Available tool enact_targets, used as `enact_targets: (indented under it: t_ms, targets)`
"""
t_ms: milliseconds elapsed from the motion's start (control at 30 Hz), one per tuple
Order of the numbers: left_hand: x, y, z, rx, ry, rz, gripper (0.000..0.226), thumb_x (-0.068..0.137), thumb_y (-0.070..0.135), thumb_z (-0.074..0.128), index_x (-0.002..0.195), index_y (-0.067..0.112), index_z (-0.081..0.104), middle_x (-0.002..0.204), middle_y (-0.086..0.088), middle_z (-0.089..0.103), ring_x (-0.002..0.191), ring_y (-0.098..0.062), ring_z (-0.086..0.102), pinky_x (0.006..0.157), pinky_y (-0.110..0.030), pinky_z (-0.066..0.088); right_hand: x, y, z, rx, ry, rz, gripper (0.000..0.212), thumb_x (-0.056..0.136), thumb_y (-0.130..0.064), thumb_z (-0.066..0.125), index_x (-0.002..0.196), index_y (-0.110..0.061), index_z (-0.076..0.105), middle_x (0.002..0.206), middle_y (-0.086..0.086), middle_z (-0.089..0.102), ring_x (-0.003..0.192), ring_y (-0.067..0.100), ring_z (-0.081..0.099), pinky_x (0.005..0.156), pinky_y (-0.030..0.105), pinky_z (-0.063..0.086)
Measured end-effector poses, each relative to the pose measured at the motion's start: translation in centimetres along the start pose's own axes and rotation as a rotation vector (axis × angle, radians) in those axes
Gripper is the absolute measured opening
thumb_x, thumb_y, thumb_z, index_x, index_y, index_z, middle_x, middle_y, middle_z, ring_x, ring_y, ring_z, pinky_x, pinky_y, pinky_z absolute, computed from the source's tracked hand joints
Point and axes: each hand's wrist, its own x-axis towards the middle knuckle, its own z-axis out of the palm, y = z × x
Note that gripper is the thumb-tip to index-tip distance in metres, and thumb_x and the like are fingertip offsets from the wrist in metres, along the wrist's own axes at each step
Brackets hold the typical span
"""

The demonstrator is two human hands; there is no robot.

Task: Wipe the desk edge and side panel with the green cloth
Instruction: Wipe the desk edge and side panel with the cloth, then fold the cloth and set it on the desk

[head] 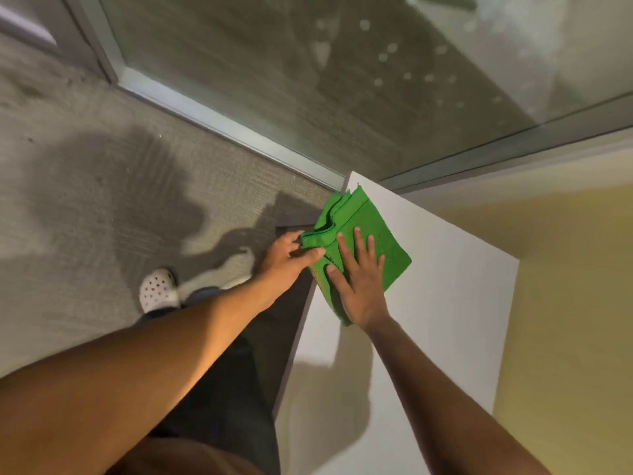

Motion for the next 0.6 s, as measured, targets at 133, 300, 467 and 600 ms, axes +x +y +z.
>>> enact_targets:
  t_ms: [133, 300, 467, 600]
  targets:
    - [0.1, 2.4, 0.5, 0.123, 0.024, 0.067, 0.021, 0.091, 0.021, 0.081, 0.101, 0.027, 0.064, 0.107, -0.006, 0.077, 0.104, -0.029, 0.075, 0.081, -0.045, 0.063, -1.5, -0.8, -1.1, 0.100, 0.044, -0.002, 0.065, 0.104, -0.054, 0.040, 0.166, -0.039, 0.025, 0.179, -0.007, 0.011, 0.167, 0.028, -0.002, 0.132, 0.058, 0.002]
    - [-1.0, 5.3, 1.4, 0.284, 0.039, 0.083, 0.019, 0.089, 0.017, 0.079, 0.081, 0.022, 0.062, 0.083, -0.003, 0.076, 0.077, -0.019, 0.077, 0.058, -0.029, 0.062, -5.5, -2.0, -0.6, 0.527, 0.355, 0.225, 0.059, 0.088, -0.028, 0.064, 0.143, -0.011, 0.058, 0.147, 0.010, 0.057, 0.137, 0.029, 0.051, 0.117, 0.053, 0.043]
    - [-2.4, 8.7, 4.8, 0.149, 0.040, -0.092, 0.016, 0.090, 0.007, 0.074, 0.087, 0.018, 0.063, 0.103, -0.016, 0.072, 0.091, -0.029, 0.072, 0.077, -0.048, 0.066, -9.8, -1.0, 0.8, 0.636, 0.254, 0.208, 0.089, 0.076, -0.034, 0.092, 0.151, -0.018, 0.047, 0.151, -0.005, 0.049, 0.140, 0.010, 0.047, 0.120, 0.028, 0.041]
    - [-3.5, 11.6, 8.1, 0.122, 0.012, -0.194, 0.026, 0.089, 0.001, 0.074, 0.105, 0.014, 0.058, 0.116, -0.022, 0.069, 0.103, -0.037, 0.072, 0.085, -0.057, 0.064, -10.0, -0.6, 0.7, 0.576, 0.411, 0.225, 0.065, 0.081, -0.024, 0.089, 0.140, -0.019, 0.062, 0.148, -0.009, 0.056, 0.137, 0.007, 0.051, 0.118, 0.029, 0.046]
